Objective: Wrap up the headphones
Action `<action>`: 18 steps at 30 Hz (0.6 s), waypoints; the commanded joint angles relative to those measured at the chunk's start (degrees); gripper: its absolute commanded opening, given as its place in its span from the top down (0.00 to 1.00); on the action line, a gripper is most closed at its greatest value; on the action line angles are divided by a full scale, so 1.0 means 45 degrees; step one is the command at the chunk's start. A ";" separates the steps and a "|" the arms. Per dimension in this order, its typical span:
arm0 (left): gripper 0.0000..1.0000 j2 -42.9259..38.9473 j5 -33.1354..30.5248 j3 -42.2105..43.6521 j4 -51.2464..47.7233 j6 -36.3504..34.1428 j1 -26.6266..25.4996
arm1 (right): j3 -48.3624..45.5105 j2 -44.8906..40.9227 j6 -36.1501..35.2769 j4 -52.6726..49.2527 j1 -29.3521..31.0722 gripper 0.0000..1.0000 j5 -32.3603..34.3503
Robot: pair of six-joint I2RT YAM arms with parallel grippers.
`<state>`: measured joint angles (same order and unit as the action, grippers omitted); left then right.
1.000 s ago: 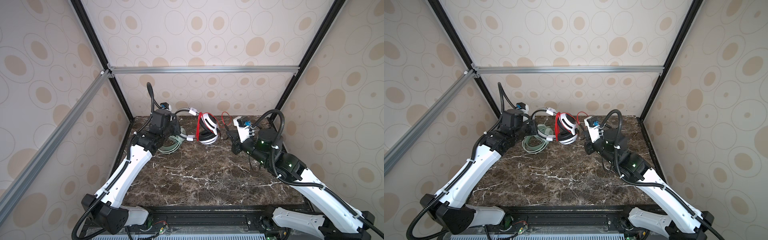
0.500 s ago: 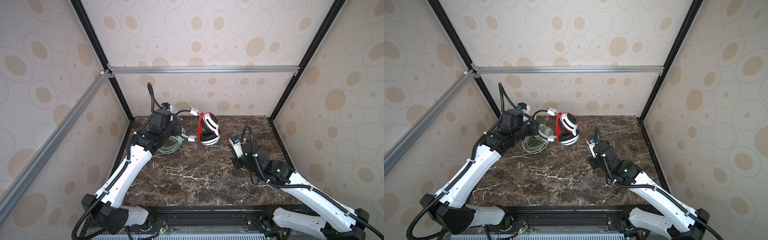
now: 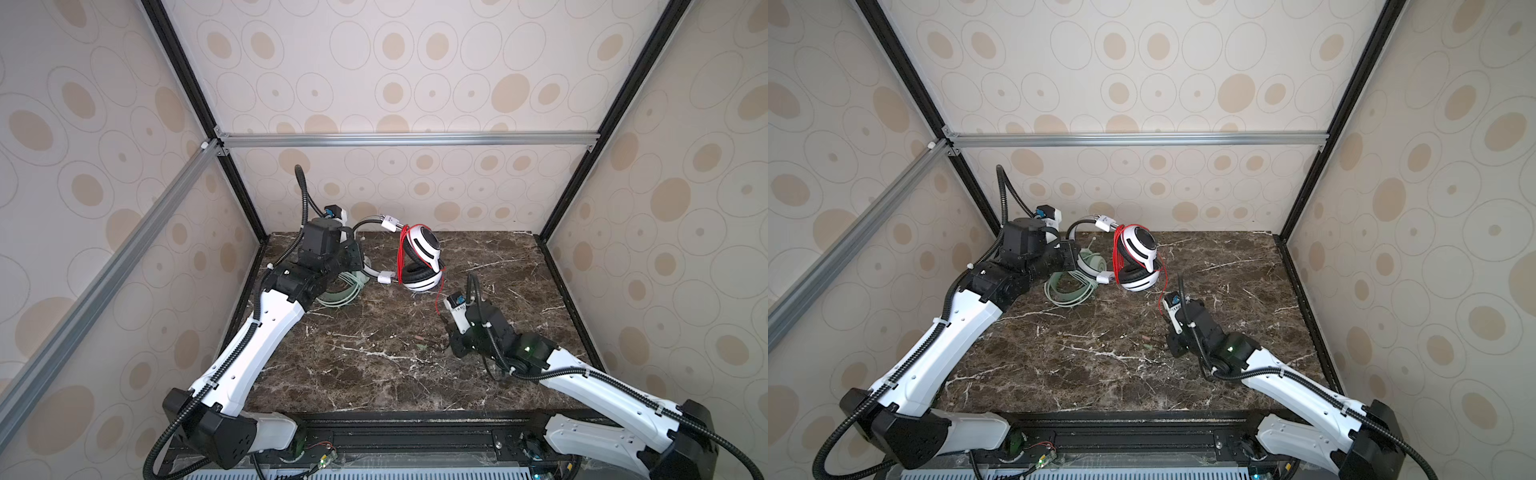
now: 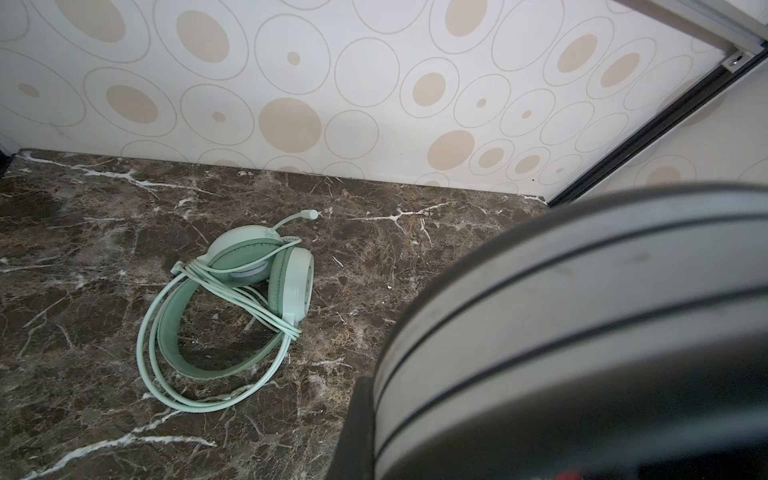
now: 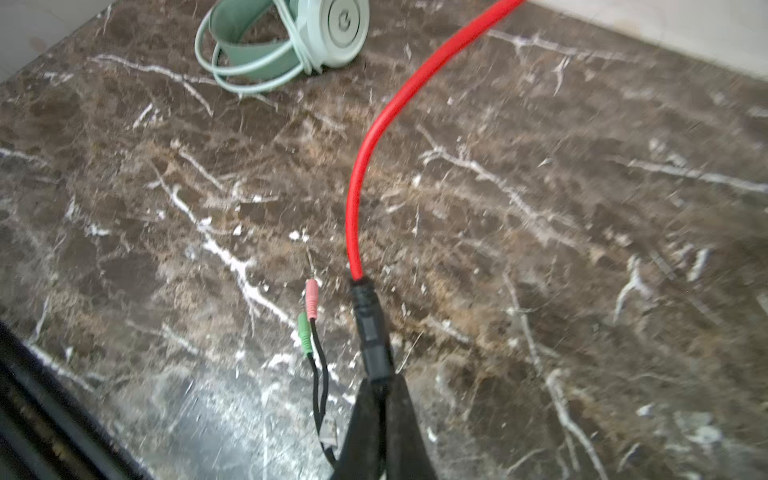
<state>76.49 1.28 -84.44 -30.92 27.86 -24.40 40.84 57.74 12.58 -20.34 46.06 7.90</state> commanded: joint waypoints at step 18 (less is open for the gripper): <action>1.00 -0.0749 0.0653 -0.0109 0.1303 0.0704 0.0194 | -0.0363 0.1714 0.1589 0.1974 0.1066 0.48 0.1378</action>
<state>75.31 2.74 -83.79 -30.41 28.69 -24.10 36.80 61.80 18.57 -14.37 50.68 10.00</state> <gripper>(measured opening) 0.072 0.515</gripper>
